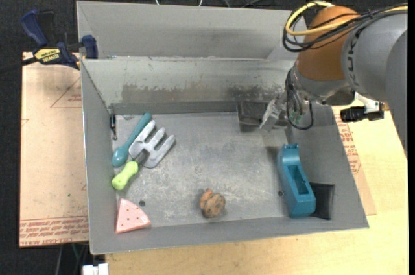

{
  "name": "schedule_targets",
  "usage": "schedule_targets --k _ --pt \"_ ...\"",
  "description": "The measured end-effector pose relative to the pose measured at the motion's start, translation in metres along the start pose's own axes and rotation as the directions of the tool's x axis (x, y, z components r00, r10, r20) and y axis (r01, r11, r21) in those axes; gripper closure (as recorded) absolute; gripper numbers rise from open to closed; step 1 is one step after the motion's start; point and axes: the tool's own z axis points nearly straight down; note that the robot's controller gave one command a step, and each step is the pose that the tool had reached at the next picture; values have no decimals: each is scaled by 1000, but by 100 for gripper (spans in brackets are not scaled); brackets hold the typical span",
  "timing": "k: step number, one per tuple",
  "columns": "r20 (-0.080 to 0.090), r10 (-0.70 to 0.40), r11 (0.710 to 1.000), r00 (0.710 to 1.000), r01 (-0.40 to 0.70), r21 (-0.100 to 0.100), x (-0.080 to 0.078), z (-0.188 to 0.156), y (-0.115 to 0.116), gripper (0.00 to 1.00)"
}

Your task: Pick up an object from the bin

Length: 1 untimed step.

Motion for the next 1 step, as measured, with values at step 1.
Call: schedule_targets --k 1 --pt "1 -1 1000 1000 1 -1 -1 -48 1 100"
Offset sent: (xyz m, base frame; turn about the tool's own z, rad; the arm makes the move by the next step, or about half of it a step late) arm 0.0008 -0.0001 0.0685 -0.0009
